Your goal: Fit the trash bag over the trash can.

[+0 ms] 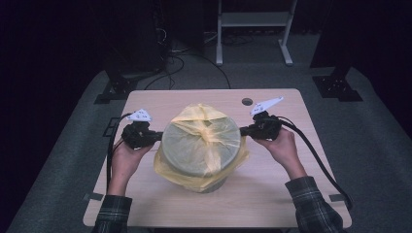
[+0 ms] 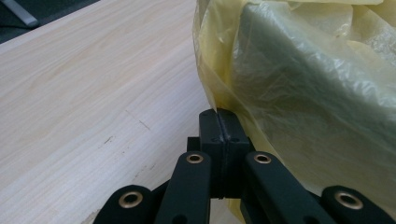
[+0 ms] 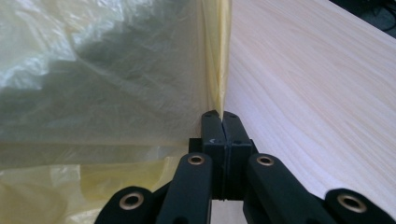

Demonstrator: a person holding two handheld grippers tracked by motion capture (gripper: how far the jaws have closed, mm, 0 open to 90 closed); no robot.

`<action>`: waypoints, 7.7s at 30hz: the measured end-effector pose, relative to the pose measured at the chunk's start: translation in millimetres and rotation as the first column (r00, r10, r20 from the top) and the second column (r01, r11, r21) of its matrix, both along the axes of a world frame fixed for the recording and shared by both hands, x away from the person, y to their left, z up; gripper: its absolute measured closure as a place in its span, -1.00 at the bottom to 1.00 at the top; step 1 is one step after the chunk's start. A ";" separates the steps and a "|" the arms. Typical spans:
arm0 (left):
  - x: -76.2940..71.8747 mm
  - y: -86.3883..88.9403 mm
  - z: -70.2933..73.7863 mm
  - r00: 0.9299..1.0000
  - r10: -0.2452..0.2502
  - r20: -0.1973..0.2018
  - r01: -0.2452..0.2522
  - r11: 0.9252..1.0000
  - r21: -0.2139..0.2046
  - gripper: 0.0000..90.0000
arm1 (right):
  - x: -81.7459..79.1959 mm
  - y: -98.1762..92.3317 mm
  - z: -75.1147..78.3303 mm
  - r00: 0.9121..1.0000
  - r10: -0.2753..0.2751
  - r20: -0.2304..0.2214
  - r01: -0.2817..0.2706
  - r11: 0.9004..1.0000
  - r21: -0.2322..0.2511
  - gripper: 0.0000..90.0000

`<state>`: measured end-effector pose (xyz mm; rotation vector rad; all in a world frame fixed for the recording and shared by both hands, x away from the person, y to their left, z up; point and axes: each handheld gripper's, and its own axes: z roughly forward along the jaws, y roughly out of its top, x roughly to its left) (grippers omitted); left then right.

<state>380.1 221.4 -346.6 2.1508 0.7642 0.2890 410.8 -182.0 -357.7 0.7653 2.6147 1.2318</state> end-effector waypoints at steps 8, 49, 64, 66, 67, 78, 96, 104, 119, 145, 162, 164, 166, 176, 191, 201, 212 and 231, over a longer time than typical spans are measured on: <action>3.9 4.0 1.4 1.000 -0.014 -0.015 0.013 0.999 -0.036 0.88 | -2.9 -23.6 27.6 0.996 -0.029 0.082 0.018 0.991 0.130 0.46; 30.2 5.3 -45.6 0.991 0.096 -0.092 -0.088 0.993 0.084 1.00 | 5.4 -11.9 15.7 0.997 -0.041 0.059 0.035 0.994 0.105 0.25; 19.6 8.7 -45.5 0.992 0.075 -0.098 -0.070 0.996 0.055 1.00 | -76.9 -7.4 20.5 0.980 0.200 0.013 -0.199 0.968 0.154 -0.35; 19.2 8.3 -45.9 0.992 0.073 -0.099 -0.067 0.996 0.056 1.00 | -77.5 -4.7 17.6 0.978 0.207 0.010 -0.206 0.967 0.147 -0.02; 18.7 7.7 -46.2 0.992 0.071 -0.101 -0.066 0.996 0.053 1.00 | -78.9 -2.5 14.8 0.974 0.226 0.010 -0.226 0.965 0.133 0.31; 15.4 -0.6 -48.9 0.994 0.034 -0.106 -0.031 0.999 0.036 1.00 | -86.0 -8.2 -9.8 0.968 0.250 -0.013 -0.250 0.968 0.027 0.98; 25.2 -17.0 -72.2 0.989 0.048 -0.143 -0.035 0.995 0.098 1.00 | -68.9 -1.3 -75.3 0.967 0.186 -0.173 -0.212 0.967 -0.143 1.00; 26.3 -22.4 -94.5 0.980 0.047 -0.193 -0.007 0.979 0.205 1.00 | -65.9 4.2 -94.4 0.967 0.155 -0.205 -0.204 0.947 -0.250 1.00; 26.0 -39.3 -96.6 0.976 -0.060 -0.208 0.077 0.994 0.076 0.99 | -67.3 -33.7 -50.0 0.995 0.070 -0.076 -0.077 0.993 -0.094 -0.40; -18.2 19.1 -87.8 0.996 0.036 -0.087 -0.030 0.997 0.068 -0.88 | -85.0 -38.3 65.4 0.983 0.111 0.146 -0.124 0.989 0.079 -0.77; -49.7 23.0 -121.1 0.999 -0.020 -0.048 0.028 0.985 0.173 -1.00 | -62.1 36.6 78.9 0.963 0.217 0.158 -0.219 0.976 -0.004 -0.77; -49.2 22.2 -124.2 0.998 -0.026 -0.054 0.035 0.983 0.178 -1.00 | -59.3 45.6 76.3 0.962 0.228 0.151 -0.227 0.974 -0.025 -0.75; -48.4 21.3 -127.8 0.998 -0.035 -0.058 0.046 0.981 0.191 -1.00 | -57.0 54.4 73.1 0.959 0.247 0.142 -0.242 0.969 -0.051 -0.74; -47.1 23.3 -134.2 0.999 -0.048 -0.018 0.050 0.991 0.126 -1.00 | -46.9 87.4 47.9 0.955 0.292 0.061 -0.275 0.942 -0.194 -0.74; -46.3 20.4 -136.7 0.998 -0.063 0.000 0.062 0.993 0.103 -1.00 | -41.9 114.6 35.3 0.949 0.295 -0.108 -0.313 0.857 -0.411 -0.78; -45.7 20.2 -136.8 0.998 -0.066 0.002 0.065 0.993 0.101 -1.00 | -45.9 107.3 48.6 0.951 0.304 -0.053 -0.304 0.892 -0.334 -0.78; -45.5 20.3 -136.8 0.998 -0.066 0.001 0.066 0.993 0.102 -1.00 | -46.3 124.6 87.7 0.952 0.298 0.067 -0.285 0.946 -0.157 -0.78; -45.1 20.1 -136.8 0.998 -0.067 0.000 0.067 0.993 0.101 -1.00 | -22.9 177.6 43.5 0.959 0.282 -0.040 -0.282 0.924 -0.259 -0.78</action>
